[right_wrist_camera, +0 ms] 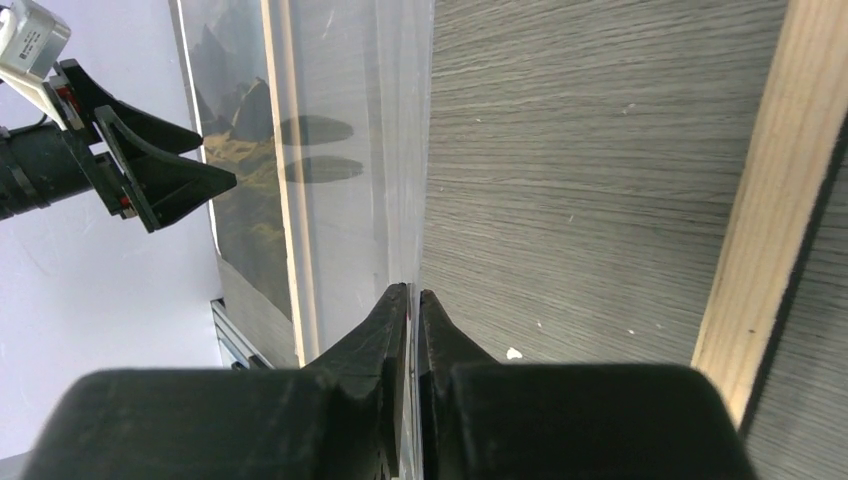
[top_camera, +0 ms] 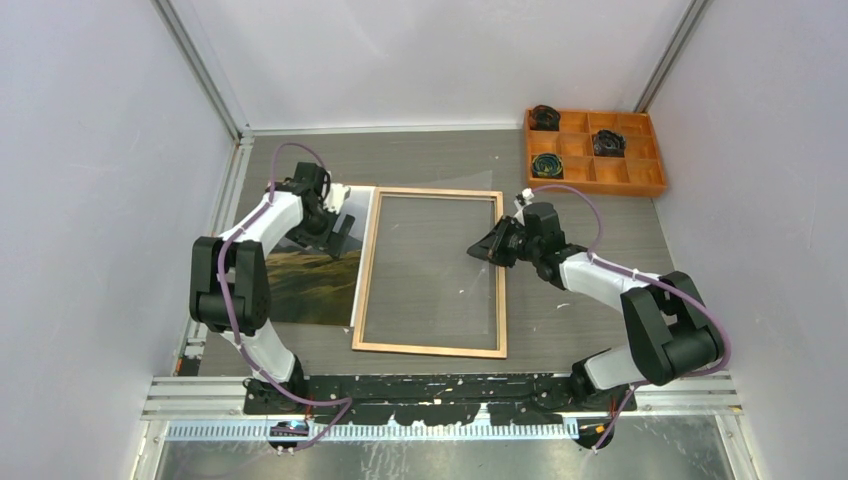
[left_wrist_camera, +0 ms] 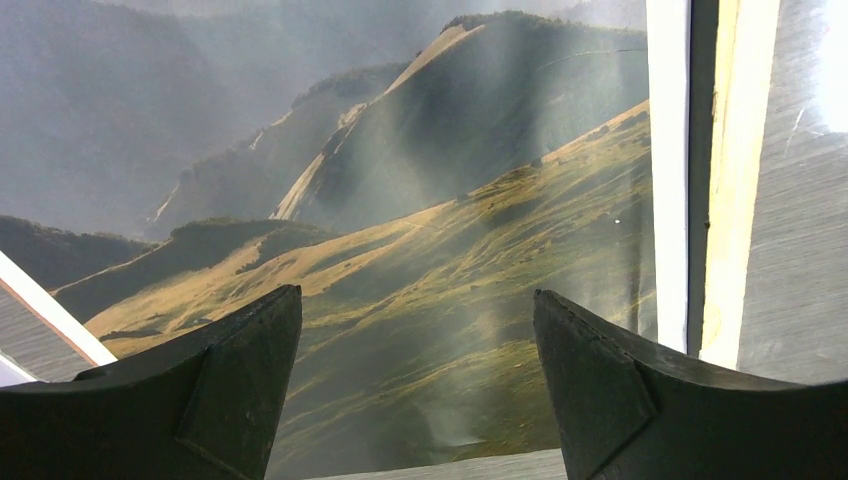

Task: Put the photo into the frame
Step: Move the photo frame to the center of the board.

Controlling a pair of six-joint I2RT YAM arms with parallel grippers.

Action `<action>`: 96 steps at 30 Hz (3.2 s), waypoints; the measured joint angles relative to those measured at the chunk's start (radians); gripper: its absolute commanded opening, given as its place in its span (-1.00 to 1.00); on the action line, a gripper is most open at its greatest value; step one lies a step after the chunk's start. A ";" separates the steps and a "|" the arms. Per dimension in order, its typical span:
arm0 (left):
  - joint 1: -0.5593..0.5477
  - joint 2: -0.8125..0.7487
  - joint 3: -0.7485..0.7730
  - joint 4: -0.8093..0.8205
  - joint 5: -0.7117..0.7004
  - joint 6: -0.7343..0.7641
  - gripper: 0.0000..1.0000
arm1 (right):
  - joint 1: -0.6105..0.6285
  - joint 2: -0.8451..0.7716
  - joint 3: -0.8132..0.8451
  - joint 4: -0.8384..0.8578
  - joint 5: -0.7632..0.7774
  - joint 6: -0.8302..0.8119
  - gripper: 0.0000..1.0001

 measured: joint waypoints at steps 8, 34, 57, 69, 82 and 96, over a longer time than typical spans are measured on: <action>-0.012 0.000 -0.016 0.002 -0.015 0.003 0.73 | -0.016 -0.001 -0.016 -0.012 -0.022 -0.017 -0.77; -0.060 0.000 -0.017 0.011 -0.052 0.002 0.73 | -0.048 0.016 -0.028 -0.008 -0.111 -0.016 -0.78; -0.080 0.019 -0.016 0.017 -0.069 0.002 0.74 | -0.049 0.027 -0.060 0.010 -0.126 -0.016 -0.78; -0.086 0.019 -0.016 0.017 -0.071 0.002 0.73 | -0.062 0.027 -0.081 0.018 -0.130 -0.016 -0.77; -0.086 0.022 -0.016 0.019 -0.078 0.002 0.73 | -0.069 0.027 -0.101 0.031 -0.129 -0.012 -0.78; -0.092 0.037 -0.017 0.032 -0.078 0.003 0.75 | -0.069 -0.067 -0.111 0.103 -0.148 -0.009 -0.78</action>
